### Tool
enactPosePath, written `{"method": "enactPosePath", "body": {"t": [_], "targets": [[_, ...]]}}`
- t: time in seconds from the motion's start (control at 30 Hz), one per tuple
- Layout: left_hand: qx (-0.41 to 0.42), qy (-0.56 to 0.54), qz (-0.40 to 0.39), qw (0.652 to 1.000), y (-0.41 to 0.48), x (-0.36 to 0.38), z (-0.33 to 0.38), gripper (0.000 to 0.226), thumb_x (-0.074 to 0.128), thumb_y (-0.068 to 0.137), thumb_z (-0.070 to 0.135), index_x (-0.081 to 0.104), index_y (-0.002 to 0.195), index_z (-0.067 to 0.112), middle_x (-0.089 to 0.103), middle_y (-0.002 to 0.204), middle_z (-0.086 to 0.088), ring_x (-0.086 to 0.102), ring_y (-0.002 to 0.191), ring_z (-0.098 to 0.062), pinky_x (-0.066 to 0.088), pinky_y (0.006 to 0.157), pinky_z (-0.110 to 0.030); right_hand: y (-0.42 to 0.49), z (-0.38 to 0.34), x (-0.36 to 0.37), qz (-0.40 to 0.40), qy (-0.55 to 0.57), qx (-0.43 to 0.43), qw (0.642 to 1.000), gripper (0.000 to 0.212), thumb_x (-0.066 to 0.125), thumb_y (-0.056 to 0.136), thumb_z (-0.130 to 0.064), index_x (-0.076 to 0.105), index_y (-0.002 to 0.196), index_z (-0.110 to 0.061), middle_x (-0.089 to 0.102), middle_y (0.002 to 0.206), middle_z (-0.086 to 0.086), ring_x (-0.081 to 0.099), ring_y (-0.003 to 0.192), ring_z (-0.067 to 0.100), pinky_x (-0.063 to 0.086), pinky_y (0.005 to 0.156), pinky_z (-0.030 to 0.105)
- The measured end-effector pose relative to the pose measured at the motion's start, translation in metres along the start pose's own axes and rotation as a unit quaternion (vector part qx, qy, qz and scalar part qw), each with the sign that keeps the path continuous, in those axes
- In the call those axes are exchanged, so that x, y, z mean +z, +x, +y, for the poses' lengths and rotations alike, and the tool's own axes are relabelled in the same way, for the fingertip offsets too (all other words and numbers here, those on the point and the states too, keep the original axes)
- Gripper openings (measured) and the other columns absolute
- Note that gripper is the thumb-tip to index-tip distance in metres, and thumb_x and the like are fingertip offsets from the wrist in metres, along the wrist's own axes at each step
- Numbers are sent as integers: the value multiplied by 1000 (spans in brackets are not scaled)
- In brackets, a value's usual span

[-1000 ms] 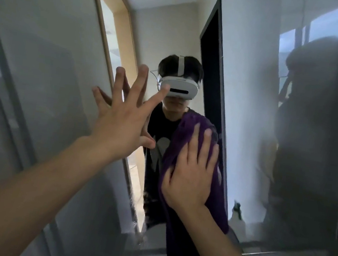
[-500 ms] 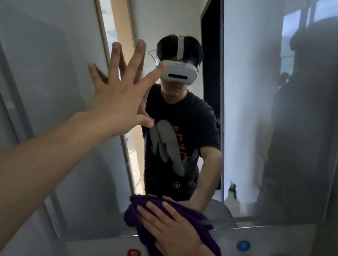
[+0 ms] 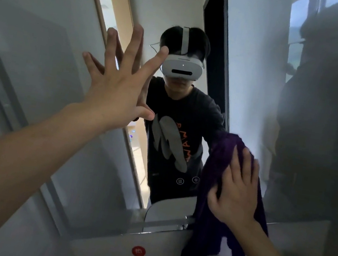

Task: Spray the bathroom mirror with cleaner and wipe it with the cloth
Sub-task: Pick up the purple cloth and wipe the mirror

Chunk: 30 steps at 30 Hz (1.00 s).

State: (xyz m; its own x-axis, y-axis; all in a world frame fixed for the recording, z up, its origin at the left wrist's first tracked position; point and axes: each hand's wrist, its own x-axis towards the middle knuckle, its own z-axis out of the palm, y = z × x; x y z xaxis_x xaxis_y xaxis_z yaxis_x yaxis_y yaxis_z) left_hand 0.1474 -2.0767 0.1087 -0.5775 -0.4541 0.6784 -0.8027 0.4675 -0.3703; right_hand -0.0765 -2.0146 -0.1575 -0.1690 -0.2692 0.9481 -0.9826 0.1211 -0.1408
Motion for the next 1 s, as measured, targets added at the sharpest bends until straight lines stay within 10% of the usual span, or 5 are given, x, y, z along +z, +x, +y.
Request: {"method": "enactPosePath", "body": {"t": [0.33, 0.53, 0.73, 0.87, 1.0], "targets": [[-4, -25, -27, 999, 2, -1, 3, 139, 89, 64, 56, -19, 152, 54, -41, 160, 3, -35, 146, -45, 1, 105, -87, 110, -88, -18, 39, 20, 100, 994, 80, 51, 70, -26, 41, 146, -2, 19, 169, 16, 4, 158, 36, -1, 128, 51], [-3, -36, -57, 998, -2, -11, 8, 129, 83, 77, 49, -21, 153, 51, -47, 158, 1, -42, 143, -43, -8, 105, -84, 56, -107, 3, -87, -9, -206, 975, 87, 58, 77, -35, 32, 155, -7, 11, 170, 11, -2, 159, 35, -1, 127, 56], [4, -61, -87, 994, -2, -23, 7, 107, 65, 90, 54, -21, 153, 52, -49, 156, 4, -45, 141, -40, -7, 108, -84, 39, -97, 11, -214, -100, -558, 796, 80, 56, 89, -49, 35, 158, -13, 22, 170, 6, 7, 158, 30, -17, 124, 52], [14, -90, -105, 990, 3, -31, 1, 83, 48, 98, 49, -14, 153, 57, -43, 160, 10, -40, 146, -36, -11, 109, -80, 89, -112, 1, -163, -87, -478, 859, 86, 63, 83, -44, 34, 158, -11, 15, 169, 8, 8, 156, 30, -14, 125, 49], [34, -118, -70, 990, -6, -56, -39, 77, 53, 94, 46, 8, 156, 51, -17, 169, 14, -9, 156, -27, 17, 120, -65, 157, -123, -19, -114, -64, -359, 924, 87, 57, 80, -40, 33, 158, -10, 25, 168, 11, 10, 156, 33, 4, 127, 52]]}}
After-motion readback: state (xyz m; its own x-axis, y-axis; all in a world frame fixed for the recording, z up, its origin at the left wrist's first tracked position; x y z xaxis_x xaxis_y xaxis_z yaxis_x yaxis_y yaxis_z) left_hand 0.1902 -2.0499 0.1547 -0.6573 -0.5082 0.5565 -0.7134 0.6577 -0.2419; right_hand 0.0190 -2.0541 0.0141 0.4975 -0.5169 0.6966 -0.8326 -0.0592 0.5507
